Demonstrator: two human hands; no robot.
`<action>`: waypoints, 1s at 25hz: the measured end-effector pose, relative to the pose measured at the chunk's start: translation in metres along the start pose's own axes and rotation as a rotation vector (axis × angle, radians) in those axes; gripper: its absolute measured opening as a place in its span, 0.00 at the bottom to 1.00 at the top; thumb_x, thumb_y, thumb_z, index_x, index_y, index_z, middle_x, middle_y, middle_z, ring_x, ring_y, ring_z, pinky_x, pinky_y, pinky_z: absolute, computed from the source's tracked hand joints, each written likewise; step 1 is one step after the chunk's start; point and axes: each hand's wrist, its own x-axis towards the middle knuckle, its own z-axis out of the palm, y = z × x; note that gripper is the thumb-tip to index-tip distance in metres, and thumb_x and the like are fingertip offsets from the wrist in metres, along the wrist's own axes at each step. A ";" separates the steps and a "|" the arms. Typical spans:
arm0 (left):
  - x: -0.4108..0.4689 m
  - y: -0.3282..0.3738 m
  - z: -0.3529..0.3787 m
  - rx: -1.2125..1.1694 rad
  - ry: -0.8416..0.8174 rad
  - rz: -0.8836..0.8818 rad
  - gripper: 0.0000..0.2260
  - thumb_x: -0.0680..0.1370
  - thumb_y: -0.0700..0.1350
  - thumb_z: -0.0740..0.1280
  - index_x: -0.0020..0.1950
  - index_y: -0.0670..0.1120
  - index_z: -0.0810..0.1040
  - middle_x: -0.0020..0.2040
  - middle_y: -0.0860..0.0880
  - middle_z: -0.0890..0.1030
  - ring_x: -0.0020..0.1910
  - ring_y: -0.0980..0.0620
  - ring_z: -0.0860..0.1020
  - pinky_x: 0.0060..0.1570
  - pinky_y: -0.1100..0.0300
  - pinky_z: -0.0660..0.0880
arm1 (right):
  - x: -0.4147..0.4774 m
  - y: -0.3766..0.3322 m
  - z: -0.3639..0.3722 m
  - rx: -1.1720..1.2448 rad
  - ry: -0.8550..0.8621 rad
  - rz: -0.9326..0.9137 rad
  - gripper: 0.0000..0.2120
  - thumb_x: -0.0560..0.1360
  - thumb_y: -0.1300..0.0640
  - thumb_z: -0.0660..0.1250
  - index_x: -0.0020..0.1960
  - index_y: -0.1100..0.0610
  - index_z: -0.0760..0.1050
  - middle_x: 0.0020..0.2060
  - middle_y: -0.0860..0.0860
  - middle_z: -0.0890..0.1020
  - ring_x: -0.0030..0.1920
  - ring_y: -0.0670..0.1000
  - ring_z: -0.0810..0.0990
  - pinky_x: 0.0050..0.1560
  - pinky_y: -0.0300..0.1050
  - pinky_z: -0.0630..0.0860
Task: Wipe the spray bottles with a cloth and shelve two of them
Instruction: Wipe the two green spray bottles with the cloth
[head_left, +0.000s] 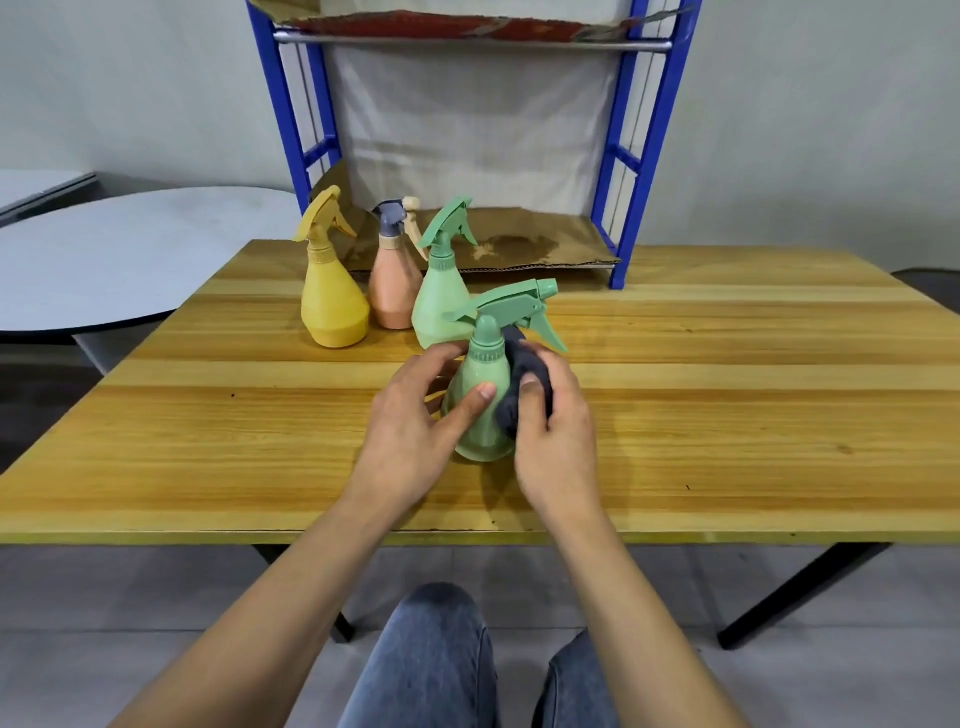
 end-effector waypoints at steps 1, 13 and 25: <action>0.000 0.001 0.001 0.006 0.004 -0.001 0.20 0.74 0.63 0.69 0.65 0.65 0.72 0.61 0.56 0.80 0.59 0.62 0.79 0.58 0.55 0.81 | -0.003 0.006 -0.002 -0.026 0.001 0.019 0.16 0.83 0.58 0.58 0.68 0.51 0.74 0.62 0.48 0.79 0.63 0.48 0.77 0.65 0.43 0.72; 0.016 -0.010 -0.030 0.010 -0.386 -0.115 0.27 0.76 0.58 0.74 0.73 0.61 0.69 0.68 0.59 0.75 0.65 0.57 0.77 0.60 0.58 0.79 | 0.022 0.020 -0.054 -0.383 -0.562 0.194 0.28 0.82 0.53 0.56 0.80 0.44 0.55 0.80 0.45 0.58 0.80 0.49 0.55 0.79 0.53 0.54; -0.011 -0.009 0.019 0.196 -0.054 -0.090 0.33 0.77 0.57 0.71 0.78 0.54 0.61 0.68 0.47 0.72 0.65 0.52 0.71 0.64 0.53 0.72 | -0.023 0.005 -0.032 -0.479 -0.311 0.070 0.27 0.81 0.56 0.57 0.79 0.57 0.60 0.72 0.58 0.72 0.72 0.57 0.70 0.74 0.52 0.64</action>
